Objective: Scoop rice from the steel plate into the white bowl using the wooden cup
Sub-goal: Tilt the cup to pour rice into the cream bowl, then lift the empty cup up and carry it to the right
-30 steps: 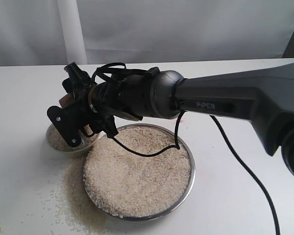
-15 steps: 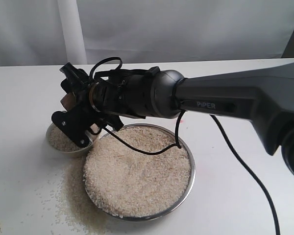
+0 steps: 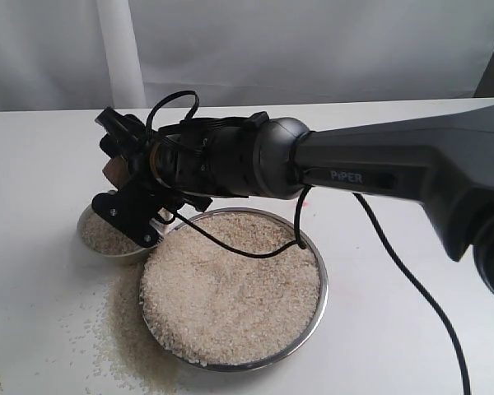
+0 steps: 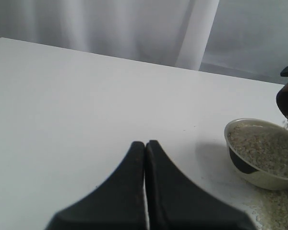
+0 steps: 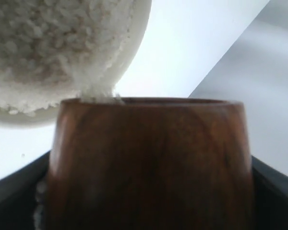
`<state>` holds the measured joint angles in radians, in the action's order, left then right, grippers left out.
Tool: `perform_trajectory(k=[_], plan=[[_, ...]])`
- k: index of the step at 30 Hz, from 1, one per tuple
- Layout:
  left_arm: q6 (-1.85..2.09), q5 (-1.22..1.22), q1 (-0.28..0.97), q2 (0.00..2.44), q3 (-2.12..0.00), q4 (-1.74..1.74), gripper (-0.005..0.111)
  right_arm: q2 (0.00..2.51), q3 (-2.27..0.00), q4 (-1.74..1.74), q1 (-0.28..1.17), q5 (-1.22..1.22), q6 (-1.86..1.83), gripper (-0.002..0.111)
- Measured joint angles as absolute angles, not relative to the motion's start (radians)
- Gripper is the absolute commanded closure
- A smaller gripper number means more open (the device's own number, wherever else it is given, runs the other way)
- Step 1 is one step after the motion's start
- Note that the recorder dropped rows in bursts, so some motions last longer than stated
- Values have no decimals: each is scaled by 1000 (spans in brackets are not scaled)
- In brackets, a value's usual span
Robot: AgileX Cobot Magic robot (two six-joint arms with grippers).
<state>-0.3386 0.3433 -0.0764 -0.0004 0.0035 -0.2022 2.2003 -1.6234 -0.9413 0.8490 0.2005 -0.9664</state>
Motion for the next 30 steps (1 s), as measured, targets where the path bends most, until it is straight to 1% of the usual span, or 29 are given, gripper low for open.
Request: perform_trajectory(k=[11, 16, 24, 30], plan=[[-339, 343, -76, 0, 4, -202, 107, 2200, -1623, -1083, 881, 201, -966, 108], [-339, 343, -76, 0, 4, -202, 107, 2200, -1623, -1111, 885, 242, -958, 108], [-339, 343, -76, 0, 4, -202, 107, 2171, -1623, -934, 887, 258, -662, 108], [-339, 343, -76, 0, 4, -202, 107, 2069, -1623, -759, 887, 219, -305, 108]])
